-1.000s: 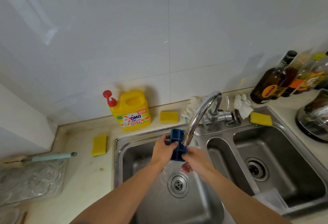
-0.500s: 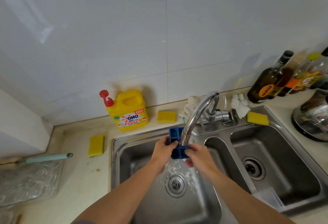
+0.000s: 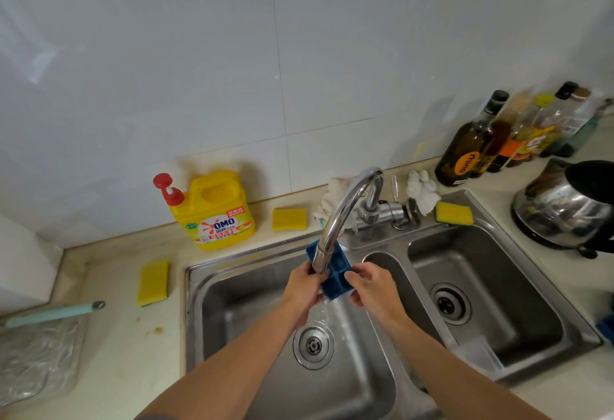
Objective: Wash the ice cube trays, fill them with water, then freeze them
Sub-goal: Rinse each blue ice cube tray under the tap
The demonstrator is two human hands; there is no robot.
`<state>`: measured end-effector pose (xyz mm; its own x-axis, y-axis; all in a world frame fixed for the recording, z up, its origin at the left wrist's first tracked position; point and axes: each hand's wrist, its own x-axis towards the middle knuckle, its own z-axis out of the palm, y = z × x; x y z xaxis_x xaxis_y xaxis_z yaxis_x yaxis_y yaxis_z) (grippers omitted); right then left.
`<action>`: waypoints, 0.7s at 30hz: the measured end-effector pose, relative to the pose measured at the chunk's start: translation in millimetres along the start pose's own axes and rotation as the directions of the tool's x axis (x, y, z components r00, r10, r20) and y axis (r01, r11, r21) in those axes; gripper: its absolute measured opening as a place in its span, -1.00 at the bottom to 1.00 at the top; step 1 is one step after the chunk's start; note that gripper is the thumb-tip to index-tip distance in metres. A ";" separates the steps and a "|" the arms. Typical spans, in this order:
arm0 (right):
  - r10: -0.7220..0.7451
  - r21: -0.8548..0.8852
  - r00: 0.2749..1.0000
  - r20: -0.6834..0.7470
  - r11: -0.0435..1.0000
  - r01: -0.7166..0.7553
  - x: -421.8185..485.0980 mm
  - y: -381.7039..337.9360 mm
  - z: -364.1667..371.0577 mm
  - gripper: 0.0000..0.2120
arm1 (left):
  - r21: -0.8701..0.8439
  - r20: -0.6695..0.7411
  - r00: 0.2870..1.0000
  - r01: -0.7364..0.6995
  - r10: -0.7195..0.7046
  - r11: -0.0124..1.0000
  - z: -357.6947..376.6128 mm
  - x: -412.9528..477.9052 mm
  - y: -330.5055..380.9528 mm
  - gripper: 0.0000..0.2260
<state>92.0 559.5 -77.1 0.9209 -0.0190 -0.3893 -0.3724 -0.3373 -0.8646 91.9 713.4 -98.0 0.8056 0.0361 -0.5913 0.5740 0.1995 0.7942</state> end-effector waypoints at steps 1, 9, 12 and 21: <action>0.006 0.007 1.000 0.001 1.000 -0.006 0.3 -0.2 1.7 -0.96 | 0.007 -0.005 1.000 0.001 -0.001 1.000 -1.4 -0.7 -0.1 -0.78; 0.040 -0.157 0.975 0.218 0.988 -0.005 -2.9 -1.4 25.9 -0.90 | 0.074 -0.106 0.990 0.097 -0.089 0.993 -25.0 -11.5 -6.6 -0.72; 0.074 -0.206 0.965 0.252 0.978 -0.022 -5.8 -0.7 35.8 -0.87 | 0.123 -0.135 0.986 0.119 -0.103 0.985 -35.9 -15.7 -10.8 -0.75; 0.111 -0.224 0.951 0.289 0.973 -0.046 -12.6 -1.9 43.5 -0.87 | 0.136 -0.104 0.990 0.113 -0.100 0.984 -47.1 -26.8 -14.2 -0.80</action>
<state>76.1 601.3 -84.3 0.8010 0.2161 -0.5583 -0.3791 -0.5387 -0.7524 55.3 755.7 -100.0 0.7249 0.1177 -0.6788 0.6761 0.0673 0.7337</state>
